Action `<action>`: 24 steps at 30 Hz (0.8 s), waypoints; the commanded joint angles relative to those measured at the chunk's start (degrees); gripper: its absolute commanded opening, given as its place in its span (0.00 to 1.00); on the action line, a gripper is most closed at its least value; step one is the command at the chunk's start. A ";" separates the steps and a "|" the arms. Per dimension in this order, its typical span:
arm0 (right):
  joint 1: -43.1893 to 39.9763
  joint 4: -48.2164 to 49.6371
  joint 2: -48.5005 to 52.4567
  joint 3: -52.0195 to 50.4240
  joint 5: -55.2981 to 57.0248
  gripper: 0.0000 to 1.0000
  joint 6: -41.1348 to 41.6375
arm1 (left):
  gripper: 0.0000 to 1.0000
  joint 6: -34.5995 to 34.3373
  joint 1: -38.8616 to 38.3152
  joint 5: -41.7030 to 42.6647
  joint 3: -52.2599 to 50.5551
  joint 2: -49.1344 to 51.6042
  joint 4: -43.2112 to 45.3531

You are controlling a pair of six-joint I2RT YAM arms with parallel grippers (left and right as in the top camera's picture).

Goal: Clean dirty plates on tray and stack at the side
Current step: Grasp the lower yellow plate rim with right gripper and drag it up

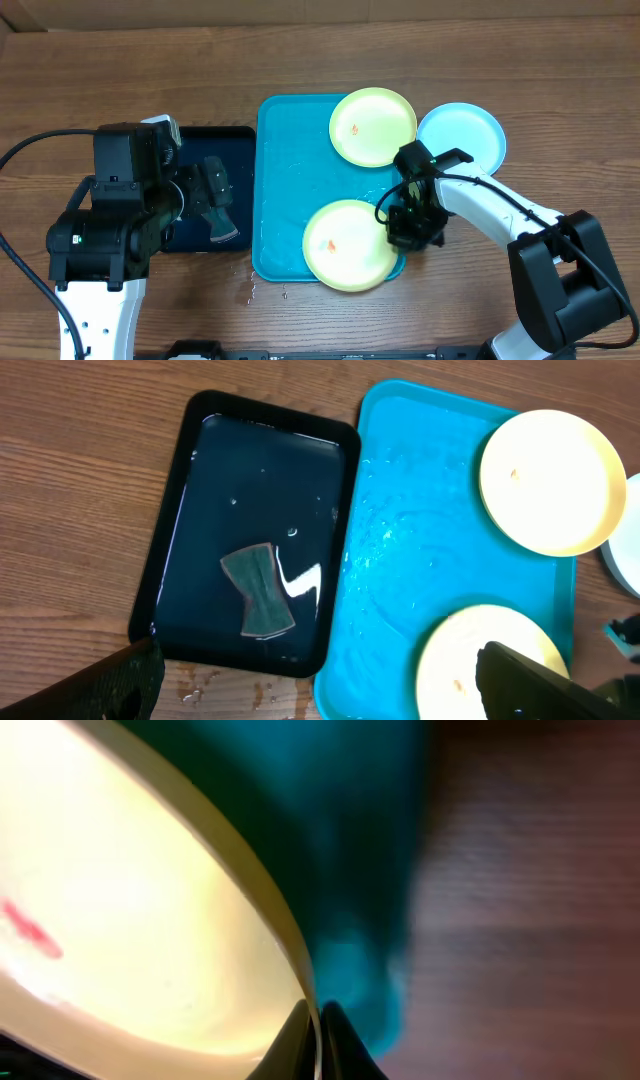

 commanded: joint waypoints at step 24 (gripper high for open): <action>10.82 26.49 0.15 -0.22 19.08 0.11 19.54 | 1.00 0.87 0.13 -0.61 0.63 0.09 0.22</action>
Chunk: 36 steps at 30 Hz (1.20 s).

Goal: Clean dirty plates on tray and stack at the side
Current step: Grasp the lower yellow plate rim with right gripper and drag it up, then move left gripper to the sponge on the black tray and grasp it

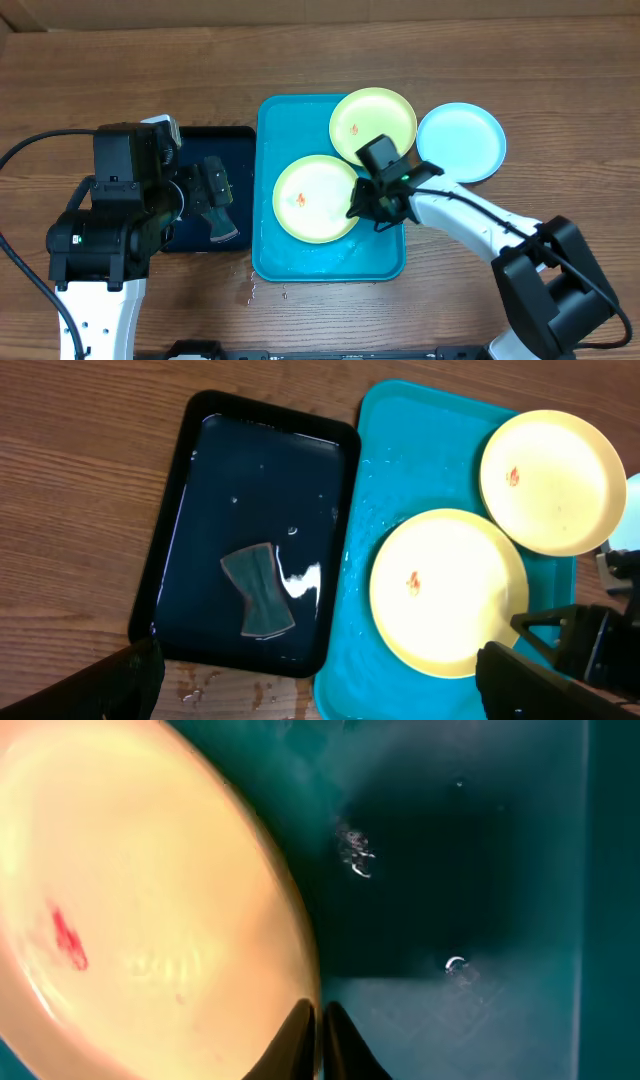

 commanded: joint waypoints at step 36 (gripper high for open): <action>2.25 3.26 1.14 -0.26 7.91 0.14 1.84 | 1.00 0.85 0.13 1.11 0.63 0.48 5.35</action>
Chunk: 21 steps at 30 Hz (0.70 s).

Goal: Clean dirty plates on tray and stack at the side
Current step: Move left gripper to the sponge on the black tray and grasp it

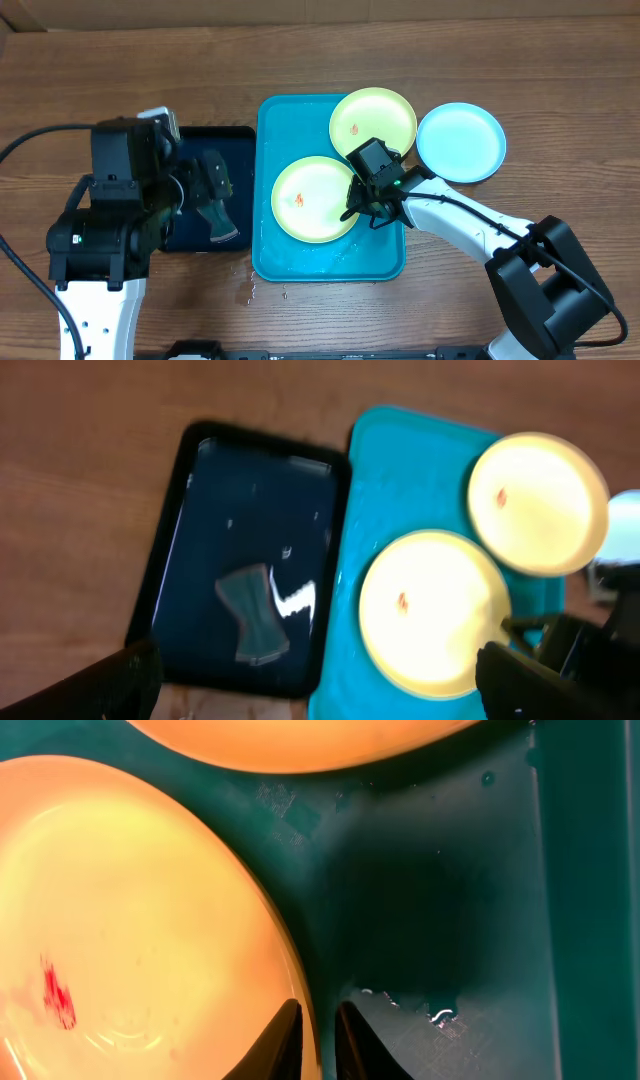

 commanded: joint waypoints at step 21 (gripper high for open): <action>0.33 -0.98 0.48 -0.28 -3.28 0.04 0.09 | 0.57 0.87 0.09 2.21 -5.20 13.22 -7.10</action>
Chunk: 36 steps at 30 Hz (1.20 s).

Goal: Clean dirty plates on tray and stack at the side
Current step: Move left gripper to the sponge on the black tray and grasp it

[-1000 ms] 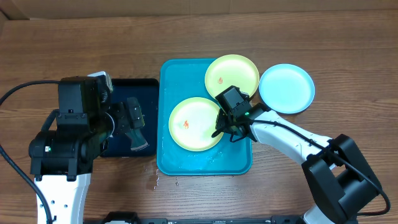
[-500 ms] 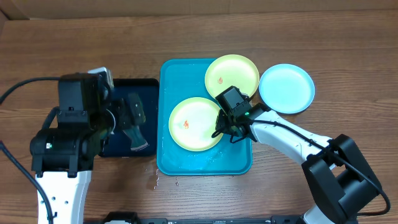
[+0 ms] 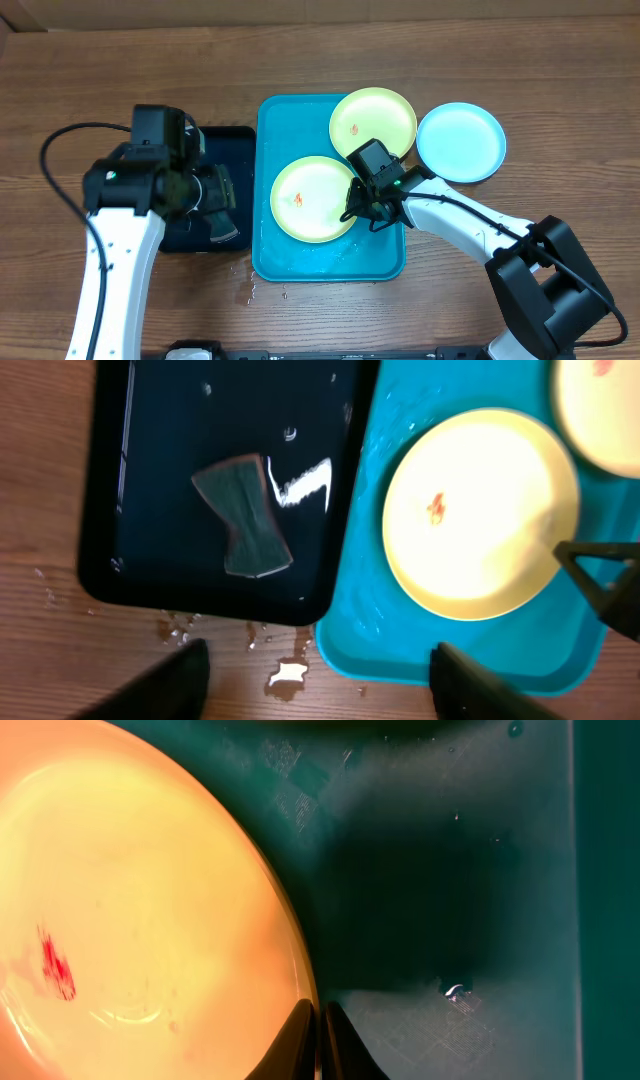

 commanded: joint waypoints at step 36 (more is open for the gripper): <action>0.33 1.09 0.48 -0.26 0.17 0.04 0.09 | 0.38 -13.05 0.15 -10.60 -13.14 23.54 21.81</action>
